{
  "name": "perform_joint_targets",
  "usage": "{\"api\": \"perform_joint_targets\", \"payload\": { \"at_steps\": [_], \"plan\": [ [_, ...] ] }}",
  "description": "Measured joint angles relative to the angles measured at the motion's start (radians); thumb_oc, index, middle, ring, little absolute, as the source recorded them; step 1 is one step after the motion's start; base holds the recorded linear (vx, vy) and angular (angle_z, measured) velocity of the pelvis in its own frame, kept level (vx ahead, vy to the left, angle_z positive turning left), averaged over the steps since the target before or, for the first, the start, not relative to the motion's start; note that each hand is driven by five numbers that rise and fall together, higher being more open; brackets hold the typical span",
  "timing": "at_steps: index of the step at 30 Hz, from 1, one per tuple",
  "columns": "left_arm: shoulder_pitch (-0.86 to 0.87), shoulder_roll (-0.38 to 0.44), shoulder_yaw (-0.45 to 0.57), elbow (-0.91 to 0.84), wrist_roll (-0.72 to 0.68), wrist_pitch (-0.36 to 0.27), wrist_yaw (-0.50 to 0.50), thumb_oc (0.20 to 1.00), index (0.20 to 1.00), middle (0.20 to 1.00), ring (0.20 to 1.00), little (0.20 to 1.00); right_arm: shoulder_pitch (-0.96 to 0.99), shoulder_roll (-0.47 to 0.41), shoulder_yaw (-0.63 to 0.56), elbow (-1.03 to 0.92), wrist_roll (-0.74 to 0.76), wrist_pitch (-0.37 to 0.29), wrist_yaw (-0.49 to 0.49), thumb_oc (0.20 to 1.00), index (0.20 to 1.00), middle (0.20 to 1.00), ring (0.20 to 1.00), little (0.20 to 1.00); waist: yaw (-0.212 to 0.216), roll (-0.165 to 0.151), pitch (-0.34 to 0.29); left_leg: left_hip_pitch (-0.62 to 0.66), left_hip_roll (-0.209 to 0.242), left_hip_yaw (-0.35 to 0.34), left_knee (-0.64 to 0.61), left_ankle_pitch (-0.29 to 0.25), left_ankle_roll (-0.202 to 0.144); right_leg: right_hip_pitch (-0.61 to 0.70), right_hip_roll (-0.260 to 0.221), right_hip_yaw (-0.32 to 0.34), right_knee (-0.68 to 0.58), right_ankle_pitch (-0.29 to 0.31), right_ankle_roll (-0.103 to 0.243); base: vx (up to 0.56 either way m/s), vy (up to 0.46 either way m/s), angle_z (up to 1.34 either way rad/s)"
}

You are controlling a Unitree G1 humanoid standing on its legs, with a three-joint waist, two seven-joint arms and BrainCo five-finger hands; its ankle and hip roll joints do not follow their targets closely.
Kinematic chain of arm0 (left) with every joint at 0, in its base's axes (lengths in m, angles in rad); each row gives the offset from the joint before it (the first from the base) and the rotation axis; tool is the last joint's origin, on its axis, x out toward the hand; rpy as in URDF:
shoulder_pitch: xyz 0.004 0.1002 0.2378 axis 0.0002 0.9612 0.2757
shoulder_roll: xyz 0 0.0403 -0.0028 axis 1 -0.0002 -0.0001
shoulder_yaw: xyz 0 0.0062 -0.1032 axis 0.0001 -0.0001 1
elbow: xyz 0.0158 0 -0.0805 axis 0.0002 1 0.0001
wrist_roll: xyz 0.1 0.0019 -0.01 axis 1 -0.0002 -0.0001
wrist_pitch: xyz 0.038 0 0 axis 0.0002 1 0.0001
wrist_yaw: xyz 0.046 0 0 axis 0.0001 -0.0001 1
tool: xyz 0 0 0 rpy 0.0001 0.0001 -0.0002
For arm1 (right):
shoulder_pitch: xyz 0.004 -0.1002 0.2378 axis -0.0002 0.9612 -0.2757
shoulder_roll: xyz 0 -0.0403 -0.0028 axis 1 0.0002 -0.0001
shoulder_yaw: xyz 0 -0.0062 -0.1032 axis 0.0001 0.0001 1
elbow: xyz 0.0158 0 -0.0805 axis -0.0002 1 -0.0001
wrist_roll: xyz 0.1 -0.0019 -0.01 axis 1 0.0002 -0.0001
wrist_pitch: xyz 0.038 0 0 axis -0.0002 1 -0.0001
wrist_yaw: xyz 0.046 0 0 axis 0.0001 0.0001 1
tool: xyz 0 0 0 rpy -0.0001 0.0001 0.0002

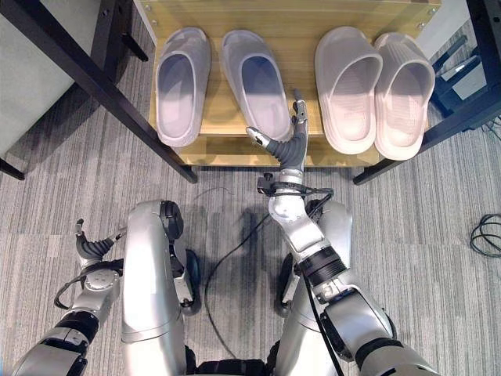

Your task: Arrange the slippers neatly on the shoe rack.

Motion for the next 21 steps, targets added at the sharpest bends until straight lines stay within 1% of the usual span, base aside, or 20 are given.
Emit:
{"api": "perform_joint_targets", "payload": {
  "at_steps": [5, 12, 21],
  "plan": [
    [-0.003, 0.0, 0.0, 0.008, 0.0, 0.001, 0.0, 1.0, 1.0, 1.0, 1.0, 1.0, 0.0, 0.004, 0.023, 0.0, 0.0, -0.004, 0.013, 1.0, 1.0, 1.0, 1.0, 1.0, 0.0, 0.0, 0.0, 0.0, 0.0, 0.0, 0.0, 0.0, 0.0, 0.0, 0.0, 0.0, 0.0, 0.0, 0.0, 0.0, 0.0, 0.0],
    [0.0, 0.0, 0.0, 0.009, 0.0, 0.011, 0.0, 1.0, 1.0, 1.0, 1.0, 1.0, -0.002, 0.04, 0.068, 0.0, 0.001, -0.011, 0.031, 1.0, 1.0, 1.0, 1.0, 1.0, 0.001, 0.0, 0.0, 0.003, 0.001, 0.0, 0.0, 0.0, 0.0, 0.0, 0.002, 0.001, 0.002, 0.0, 0.0, 0.0, 0.0, 0.0],
    [0.002, -0.001, 0.0, 0.05, 0.0, 0.012, 0.0, 1.0, 1.0, 1.0, 1.0, 1.0, -0.002, 0.041, 0.112, 0.002, 0.001, -0.018, 0.076, 1.0, 1.0, 1.0, 1.0, 1.0, 0.003, 0.001, 0.0, 0.004, 0.001, 0.001, 0.0, 0.0, -0.001, 0.0, 0.002, 0.003, 0.004, 0.0, 0.0, 0.0, 0.0, 0.0]
  ]
}}
